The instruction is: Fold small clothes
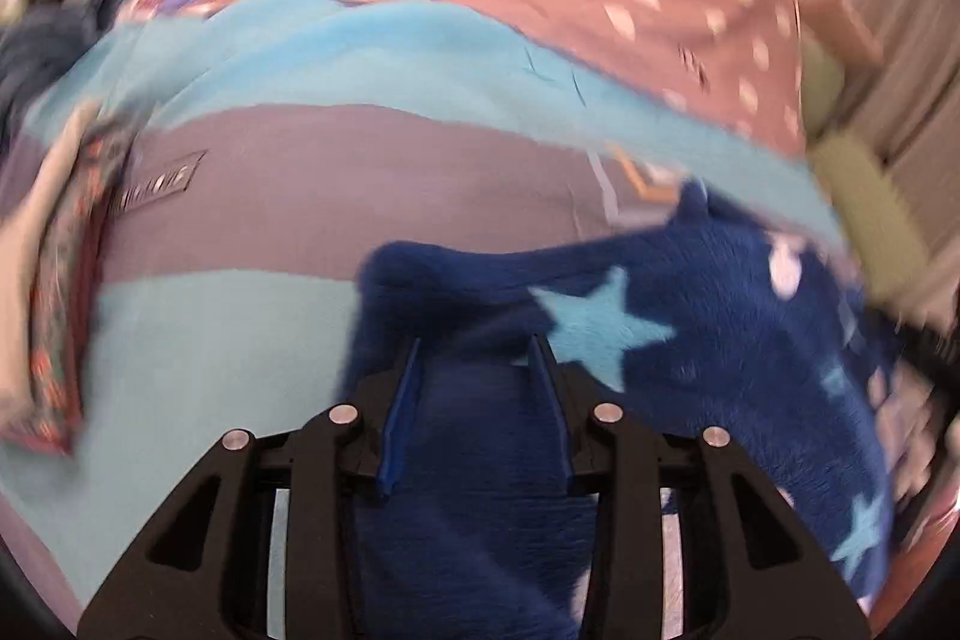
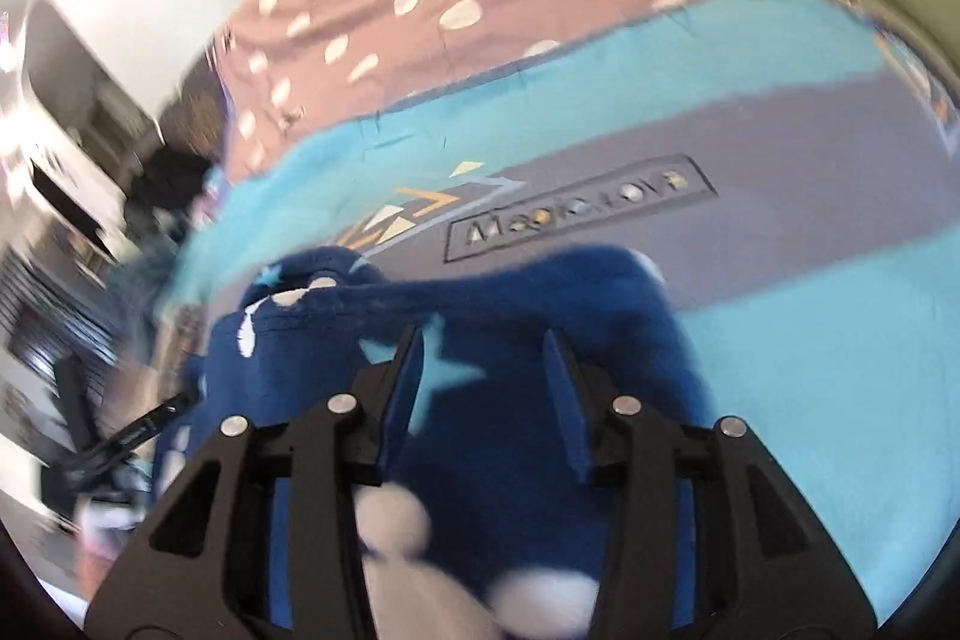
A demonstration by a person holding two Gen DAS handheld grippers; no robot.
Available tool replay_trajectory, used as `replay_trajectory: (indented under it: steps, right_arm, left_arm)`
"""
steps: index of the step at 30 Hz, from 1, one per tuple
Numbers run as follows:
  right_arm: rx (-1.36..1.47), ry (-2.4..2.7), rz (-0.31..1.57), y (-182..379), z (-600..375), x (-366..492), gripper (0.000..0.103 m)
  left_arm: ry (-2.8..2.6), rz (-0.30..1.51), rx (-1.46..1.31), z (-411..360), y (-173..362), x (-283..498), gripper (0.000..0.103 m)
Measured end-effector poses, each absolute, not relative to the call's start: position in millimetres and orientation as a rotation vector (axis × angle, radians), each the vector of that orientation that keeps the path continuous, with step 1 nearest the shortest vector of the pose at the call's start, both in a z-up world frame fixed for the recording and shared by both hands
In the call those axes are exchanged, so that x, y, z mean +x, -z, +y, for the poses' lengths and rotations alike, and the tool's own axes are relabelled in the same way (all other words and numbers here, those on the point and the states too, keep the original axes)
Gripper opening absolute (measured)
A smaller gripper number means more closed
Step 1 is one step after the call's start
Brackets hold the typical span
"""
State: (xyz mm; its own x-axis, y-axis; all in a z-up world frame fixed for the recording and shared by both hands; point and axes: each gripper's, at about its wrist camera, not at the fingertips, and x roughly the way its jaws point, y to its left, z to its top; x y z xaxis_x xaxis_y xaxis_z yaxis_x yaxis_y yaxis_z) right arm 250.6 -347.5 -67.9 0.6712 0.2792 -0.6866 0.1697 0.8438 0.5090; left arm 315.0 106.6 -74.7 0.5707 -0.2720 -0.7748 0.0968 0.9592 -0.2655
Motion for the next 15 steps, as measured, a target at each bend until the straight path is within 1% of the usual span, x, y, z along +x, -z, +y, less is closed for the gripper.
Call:
replay_trajectory:
  steps: [2, 3, 4, 5, 6, 7, 8, 9, 11, 12, 13, 14, 15]
  right_arm:
    - [0.610, -0.044, 0.822, 66.4, -373.4, 242.5, 0.045]
    - [0.619, -0.019, 0.823, 65.6, -384.3, 241.8, 0.054]
    - [0.625, -0.004, 0.844, 66.3, -393.2, 244.6, 0.063]
    - [0.631, -0.011, 0.868, 68.5, -397.1, 249.1, 0.066]
    - [0.646, -0.036, 0.896, 71.9, -400.1, 257.5, 0.067]
    - [0.666, -0.080, 0.938, 77.6, -402.6, 266.3, 0.067]
    - [0.672, -0.112, 0.965, 83.3, -399.4, 271.6, 0.067]
    - [0.672, -0.147, 1.000, 88.6, -396.6, 278.9, 0.070]
    - [0.666, -0.185, 1.056, 98.6, -388.7, 290.7, 0.070]
    - [0.669, -0.191, 1.056, 101.2, -386.0, 295.6, 0.066]
    - [0.674, -0.201, 1.024, 98.2, -384.2, 297.0, 0.034]
    - [0.682, -0.226, 0.983, 91.9, -383.1, 296.1, 0.016]
    - [0.687, -0.240, 0.935, 83.6, -380.6, 290.4, 0.012]
  left_arm:
    - [0.242, 0.895, -0.278, 124.9, 65.7, 303.7, 0.039]
    - [0.251, 0.868, -0.311, 133.8, 59.6, 300.3, 0.042]
    - [0.243, 0.849, -0.326, 141.2, 54.3, 300.4, 0.047]
    - [0.234, 0.842, -0.328, 141.5, 50.6, 305.5, 0.049]
    - [0.238, 0.851, -0.341, 146.3, 48.5, 313.5, 0.055]
    - [0.270, 0.884, -0.373, 150.8, 51.3, 322.9, 0.058]
    - [0.300, 0.916, -0.399, 151.2, 55.9, 329.7, 0.058]
    - [0.354, 0.987, -0.461, 152.2, 65.8, 342.7, 0.058]
    - [0.392, 1.088, -0.520, 145.6, 80.0, 359.2, 0.058]
    - [0.372, 1.119, -0.513, 140.6, 88.0, 364.5, 0.058]
    - [0.354, 1.131, -0.497, 136.6, 94.0, 367.0, 0.053]
    - [0.340, 1.121, -0.489, 133.4, 95.0, 366.5, 0.041]
    - [0.346, 1.087, -0.506, 133.1, 92.6, 365.2, 0.009]
